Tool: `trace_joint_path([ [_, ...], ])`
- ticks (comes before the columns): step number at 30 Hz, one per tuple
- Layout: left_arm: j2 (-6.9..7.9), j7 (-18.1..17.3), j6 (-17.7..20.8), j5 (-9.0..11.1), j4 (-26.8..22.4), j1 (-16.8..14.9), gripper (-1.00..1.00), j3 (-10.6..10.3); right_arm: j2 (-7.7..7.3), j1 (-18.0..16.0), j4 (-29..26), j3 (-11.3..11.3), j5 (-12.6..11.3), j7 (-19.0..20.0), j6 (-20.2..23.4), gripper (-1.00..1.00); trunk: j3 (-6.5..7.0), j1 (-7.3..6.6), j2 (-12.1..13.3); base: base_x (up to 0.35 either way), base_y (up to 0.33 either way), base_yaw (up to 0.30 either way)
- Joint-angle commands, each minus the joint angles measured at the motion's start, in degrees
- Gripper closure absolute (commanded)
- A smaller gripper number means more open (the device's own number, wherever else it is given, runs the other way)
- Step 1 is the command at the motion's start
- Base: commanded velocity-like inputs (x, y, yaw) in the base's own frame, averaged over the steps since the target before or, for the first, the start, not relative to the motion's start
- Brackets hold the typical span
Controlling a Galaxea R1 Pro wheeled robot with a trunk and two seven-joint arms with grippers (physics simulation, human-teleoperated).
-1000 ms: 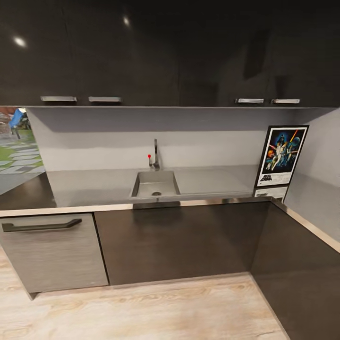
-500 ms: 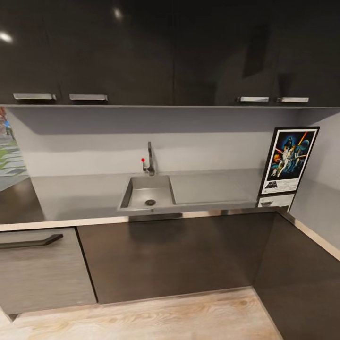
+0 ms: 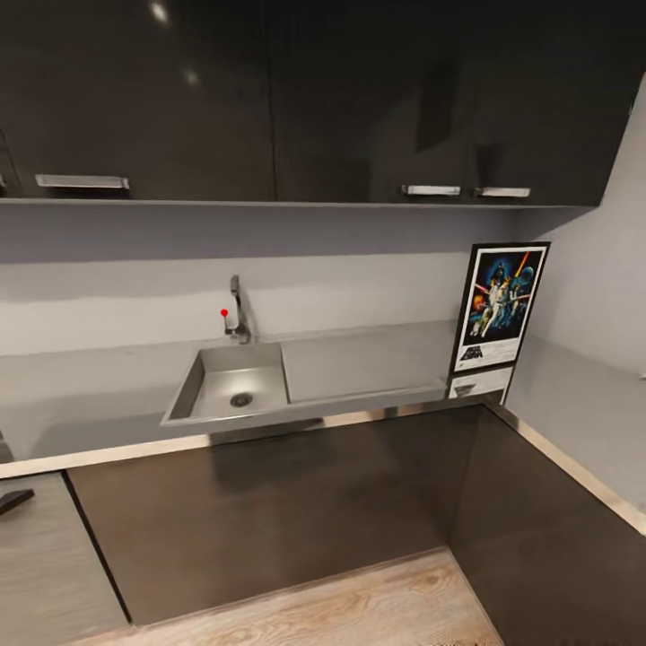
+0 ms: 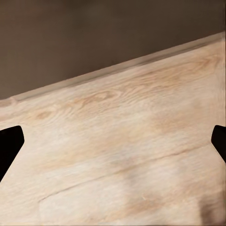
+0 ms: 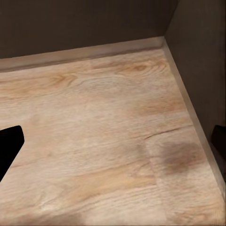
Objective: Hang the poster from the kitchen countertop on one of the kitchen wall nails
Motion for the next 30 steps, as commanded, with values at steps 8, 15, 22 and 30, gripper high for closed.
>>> trace_joint_path([
  [8, -0.02, 0.0, 0.0, -0.6, -0.1, 0.0, -1.00, 0.1, 0.01, 0.0, 0.1, 0.0, 0.0, -0.1, -0.2, -1.00, 0.21, 0.00, 0.0, 0.010, -0.006, -0.291],
  [15, -0.02, 0.0, 0.0, -0.6, -0.1, 0.0, -1.00, 0.1, 0.01, 0.0, 0.1, 0.0, -0.1, 0.0, -0.2, -1.00, 0.43, 0.00, 0.0, 0.010, -0.001, -0.283],
  [22, -0.02, 0.0, 0.1, -0.4, -0.1, 0.0, -1.00, 0.1, 0.01, 0.0, 0.2, 0.0, 0.0, 0.0, -0.1, -1.00, 0.46, 0.00, 0.0, 0.270, 0.000, -0.050],
  [30, 0.27, -0.3, -0.1, 0.0, 6.9, 0.0, -1.00, 10.1, 0.31, 0.0, -0.3, 0.0, -0.3, 0.1, -0.1, -1.00, 0.47, 0.00, 0.0, 0.047, 0.000, -0.001],
])
